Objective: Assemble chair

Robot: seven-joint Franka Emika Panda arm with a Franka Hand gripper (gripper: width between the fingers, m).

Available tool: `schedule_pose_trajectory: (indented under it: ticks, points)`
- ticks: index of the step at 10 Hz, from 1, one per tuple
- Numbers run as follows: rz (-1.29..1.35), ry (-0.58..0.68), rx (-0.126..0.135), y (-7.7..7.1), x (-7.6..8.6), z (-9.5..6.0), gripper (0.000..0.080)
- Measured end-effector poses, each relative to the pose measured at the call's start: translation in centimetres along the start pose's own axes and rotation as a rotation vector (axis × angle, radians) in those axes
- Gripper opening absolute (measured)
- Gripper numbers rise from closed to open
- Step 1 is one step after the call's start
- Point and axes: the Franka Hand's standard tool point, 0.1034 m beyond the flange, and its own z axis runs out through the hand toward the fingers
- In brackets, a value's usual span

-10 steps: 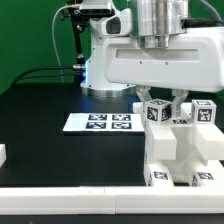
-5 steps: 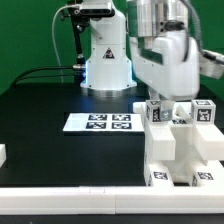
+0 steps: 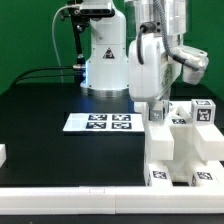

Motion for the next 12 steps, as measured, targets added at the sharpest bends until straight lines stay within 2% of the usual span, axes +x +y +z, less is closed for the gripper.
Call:
schedule_pose_trajectory:
  ticks: [2,3,4,5,6,7,8,10,11,12]
  points:
    - [-0.006,0.001,-0.001,0.0,0.0,0.1,0.0280]
    - [-0.007,0.001,-0.001,0.0,0.0,0.1,0.0475]
    - [-0.007,0.001,-0.001,0.1,0.0,0.1,0.0475]
    - [-0.007,0.001,-0.001,0.1,0.0,0.1,0.0605]
    - [-0.007,0.001,-0.001,0.1,0.0,0.1,0.0640]
    - [-0.009,0.001,-0.001,0.1,0.0,0.1,0.0640]
    - [-0.044,-0.010,0.006,-0.1,-0.3,-0.6,0.0648]
    - [-0.137,-0.053,0.037,-1.1,-0.9,-3.8,0.0648]
    - [-0.154,-0.063,0.047,-1.6,-1.0,-4.6,0.0648]
    - [-0.157,-0.055,0.040,-1.3,-0.9,-4.1,0.0648]
